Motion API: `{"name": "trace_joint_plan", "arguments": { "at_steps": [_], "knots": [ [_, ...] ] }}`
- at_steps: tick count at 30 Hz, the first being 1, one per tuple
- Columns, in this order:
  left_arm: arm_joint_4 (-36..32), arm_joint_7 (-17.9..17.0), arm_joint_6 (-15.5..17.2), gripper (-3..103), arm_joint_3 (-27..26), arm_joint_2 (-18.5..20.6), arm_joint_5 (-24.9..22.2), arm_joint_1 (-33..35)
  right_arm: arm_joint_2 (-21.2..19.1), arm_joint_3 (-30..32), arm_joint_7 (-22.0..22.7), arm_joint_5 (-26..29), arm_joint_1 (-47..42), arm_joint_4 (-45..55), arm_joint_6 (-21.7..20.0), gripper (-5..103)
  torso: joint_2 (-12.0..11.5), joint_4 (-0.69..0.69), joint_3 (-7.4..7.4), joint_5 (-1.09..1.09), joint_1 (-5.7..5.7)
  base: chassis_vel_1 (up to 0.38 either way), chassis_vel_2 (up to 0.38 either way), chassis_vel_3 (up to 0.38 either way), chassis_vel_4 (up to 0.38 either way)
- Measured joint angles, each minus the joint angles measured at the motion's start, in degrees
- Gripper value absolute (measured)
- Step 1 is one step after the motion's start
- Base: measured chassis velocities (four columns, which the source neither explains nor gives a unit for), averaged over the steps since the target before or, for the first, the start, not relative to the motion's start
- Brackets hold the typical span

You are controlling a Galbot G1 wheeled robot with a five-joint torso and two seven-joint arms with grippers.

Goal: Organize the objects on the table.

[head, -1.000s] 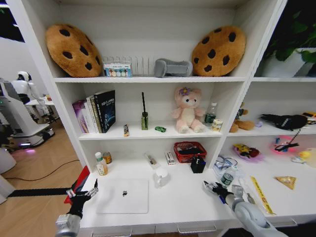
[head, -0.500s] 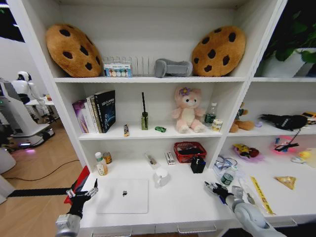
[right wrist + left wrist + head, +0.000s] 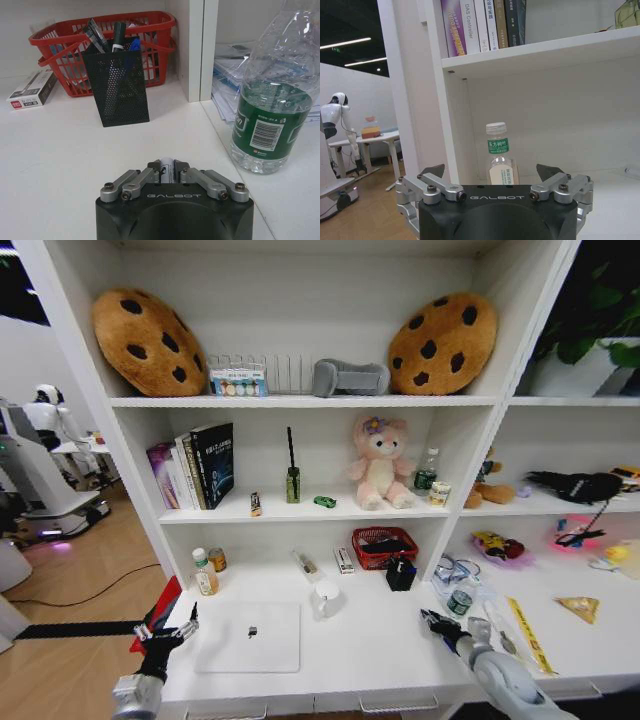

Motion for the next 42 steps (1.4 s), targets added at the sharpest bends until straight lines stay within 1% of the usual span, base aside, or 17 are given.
{"name": "trace_joint_plan", "arguments": {
  "at_steps": [4,6,10,11,14,15,16,17,19,20,22,23,24,27,32,36,42],
  "knots": [
    [-0.07,-0.03,0.0,100,0.04,-0.01,0.01,0.1,-0.13,0.42,-0.41,-2.07,-0.04,-0.04,0.4,13,0.0,-0.01,0.0,0.01,0.0,0.0,0.0,0.0,0.0],
    [-0.19,-0.05,0.0,100,0.0,-0.01,0.07,0.21,-0.15,0.74,-0.71,-4.71,0.14,-0.04,2.43,13,0.0,-0.02,0.0,0.01,0.0,0.0,0.0,0.0,0.0],
    [-0.31,-0.05,0.0,100,-0.07,-0.02,0.07,0.34,-0.16,1.06,-1.5,-7.7,0.38,-0.02,4.35,13,0.0,-0.01,0.0,0.0,0.0,0.0,0.0,0.0,0.0],
    [-0.36,-0.06,0.0,100,-0.12,-0.06,0.13,0.39,-0.35,1.49,-2.55,-10.66,0.59,0.45,6.0,13,0.0,0.0,0.0,0.0,0.0,0.0,0.0,0.0,0.0],
    [-0.51,-0.07,0.0,100,-0.12,-0.21,0.23,0.44,-0.5,1.65,-3.14,-11.8,0.92,1.6,7.86,13,0.0,-0.01,0.0,-0.02,0.0,0.0,0.0,0.0,0.0],
    [-0.54,-0.07,0.0,100,-0.12,-0.27,0.27,0.49,-0.5,1.6,-3.55,-12.05,1.18,1.72,9.05,13,0.0,-0.01,0.0,-0.01,0.0,0.0,0.0,0.0,0.0],
    [-0.58,-0.07,0.01,100,-0.12,-0.37,0.36,0.56,-0.43,1.22,-4.6,-12.73,1.9,1.67,12.01,13,0.0,-0.01,0.0,-0.02,0.0,0.0,0.0,0.0,0.0],
    [-0.58,-0.07,0.01,100,-0.12,-0.37,0.36,0.56,-0.43,1.22,-4.6,-12.73,1.9,1.67,12.01,13,0.0,-0.01,0.0,-0.02,0.0,0.0,0.0,0.0,0.0],
    [-0.59,-0.08,0.01,100,-0.1,-0.41,0.6,0.69,-0.19,0.4,-7.29,-14.59,3.51,0.6,17.86,13,0.0,0.0,0.0,-0.01,0.0,0.0,0.0,0.0,0.0],
    [-0.59,-0.08,0.01,100,-0.1,-0.41,0.6,0.69,-0.19,0.4,-7.29,-14.59,3.51,0.6,17.86,13,0.0,0.0,0.0,-0.01,0.0,0.0,0.0,0.0,0.0],
    [-0.59,-0.06,0.0,100,0.23,0.05,0.88,0.63,0.04,-0.28,-10.47,-16.73,6.1,-1.89,24.52,13,-0.01,0.02,0.0,-0.01,0.0,0.0,0.0,0.0,0.0],
    [-0.59,-0.05,0.0,100,0.44,0.38,0.88,0.42,0.07,-0.38,-10.95,-16.88,6.86,-2.63,26.09,13,0.0,0.01,0.01,-0.01,0.0,0.0,0.0,0.0,0.0],
    [-0.59,-0.05,0.0,100,0.44,0.38,0.88,0.42,0.07,-0.38,-10.95,-16.88,6.86,-2.63,26.09,13,0.0,0.01,0.01,-0.01,0.0,0.0,0.0,0.0,0.0],
    [-0.32,0.07,0.01,100,0.81,1.15,0.86,0.07,-0.07,-0.69,-12.05,-16.79,9.43,-4.62,29.24,13,-0.01,-0.04,0.01,-0.01,0.0,0.0,0.0,0.0,0.0],
    [-0.22,0.25,0.0,100,0.87,1.22,0.91,0.19,-0.63,-1.62,-13.99,-15.82,12.83,-6.57,30.62,13,0.0,0.01,0.01,-0.01,0.0,0.0,0.0,0.0,0.0],
    [-0.22,0.28,0.0,100,0.96,1.17,0.91,-0.04,-1.14,-3.74,-15.1,-14.84,16.77,-8.47,30.7,13,0.0,-0.02,0.0,-0.02,0.0,0.0,0.0,0.0,0.0],
    [-0.07,0.29,0.0,100,0.82,1.14,0.77,0.08,-0.69,-7.31,-15.13,-13.95,21.25,-11.66,30.24,13,-0.01,-0.01,0.01,-0.01,0.0,0.0,0.0,0.0,0.0]
  ]
}}
